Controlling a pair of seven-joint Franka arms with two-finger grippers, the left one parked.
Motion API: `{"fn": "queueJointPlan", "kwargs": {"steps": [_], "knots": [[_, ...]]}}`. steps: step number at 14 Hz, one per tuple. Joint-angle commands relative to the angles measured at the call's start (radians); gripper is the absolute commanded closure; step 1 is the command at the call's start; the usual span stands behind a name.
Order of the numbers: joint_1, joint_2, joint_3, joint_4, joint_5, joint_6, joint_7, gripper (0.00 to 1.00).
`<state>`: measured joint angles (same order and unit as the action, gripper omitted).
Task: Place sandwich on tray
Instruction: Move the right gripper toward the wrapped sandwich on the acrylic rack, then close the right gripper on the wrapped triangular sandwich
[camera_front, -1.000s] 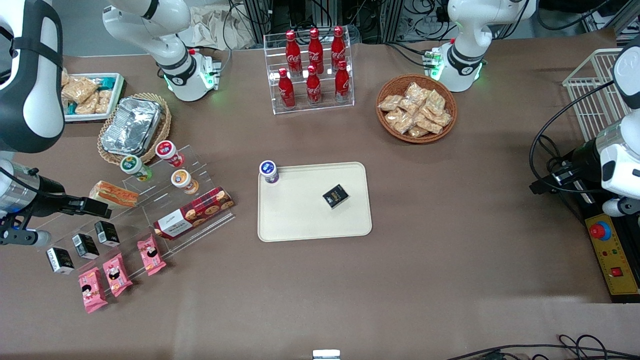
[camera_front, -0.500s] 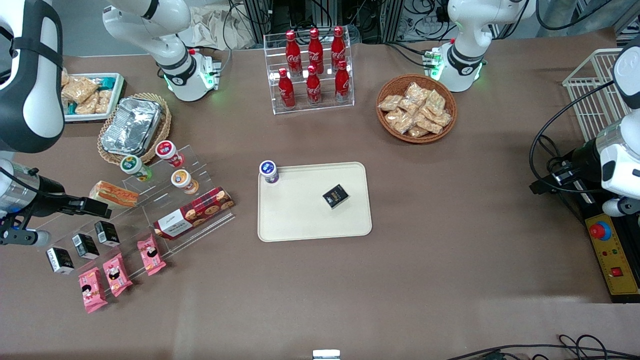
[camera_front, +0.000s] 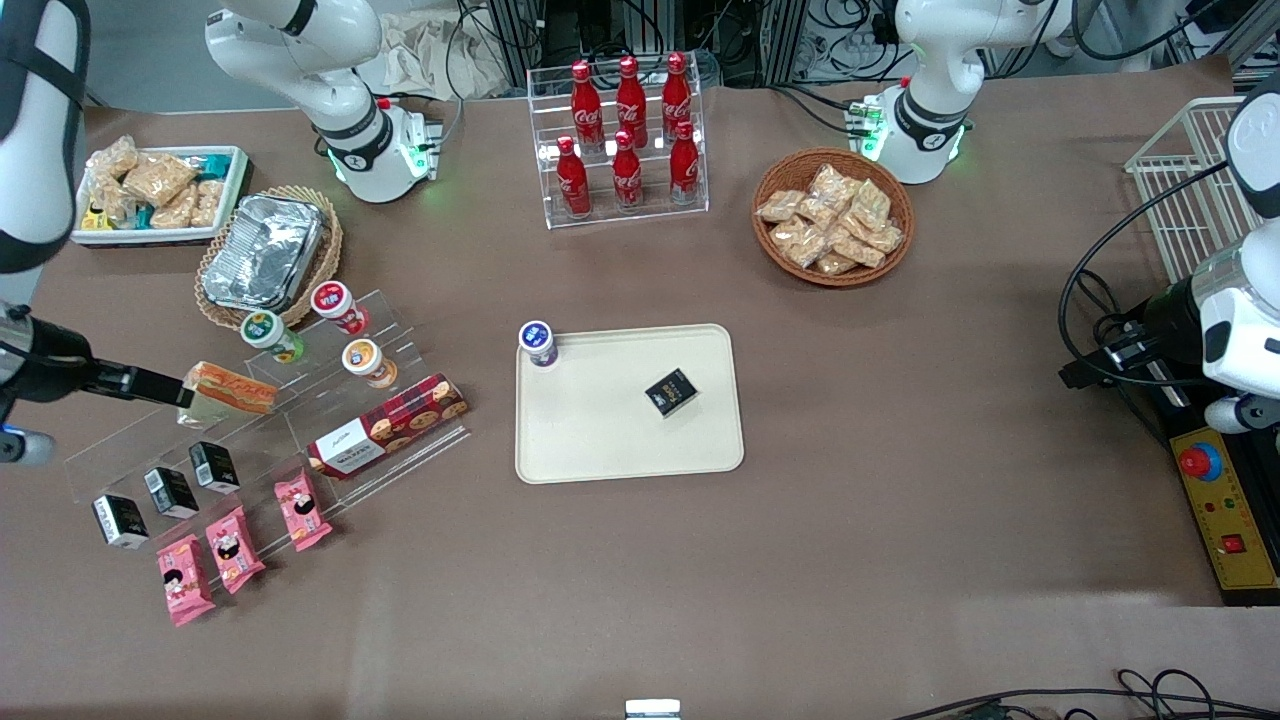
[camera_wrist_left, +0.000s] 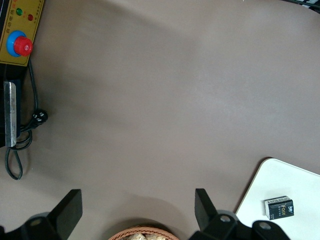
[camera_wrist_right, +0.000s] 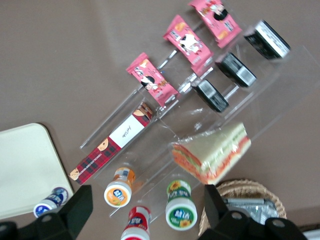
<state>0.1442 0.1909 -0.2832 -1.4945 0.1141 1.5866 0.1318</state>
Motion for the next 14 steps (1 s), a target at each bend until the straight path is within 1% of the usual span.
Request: {"fn": "queueJointPlan", "kwargs": {"steps": [1, 4, 7, 8, 10, 11, 13, 14], "knots": [[0.002, -0.08, 0.003, -0.116, -0.022, 0.041, 0.06, 0.01], [-0.005, -0.158, 0.001, -0.268, -0.024, 0.134, 0.098, 0.01], [-0.069, -0.211, 0.001, -0.423, -0.014, 0.275, 0.103, 0.01], [-0.102, -0.196, 0.002, -0.426, -0.007, 0.286, 0.103, 0.01], [-0.11, -0.182, 0.001, -0.421, -0.002, 0.285, 0.1, 0.01], [-0.107, -0.18, 0.002, -0.42, -0.017, 0.28, 0.095, 0.01], [-0.101, -0.163, 0.006, -0.421, -0.083, 0.276, 0.118, 0.01], [-0.113, -0.144, 0.004, -0.421, -0.082, 0.276, 0.144, 0.01]]}}
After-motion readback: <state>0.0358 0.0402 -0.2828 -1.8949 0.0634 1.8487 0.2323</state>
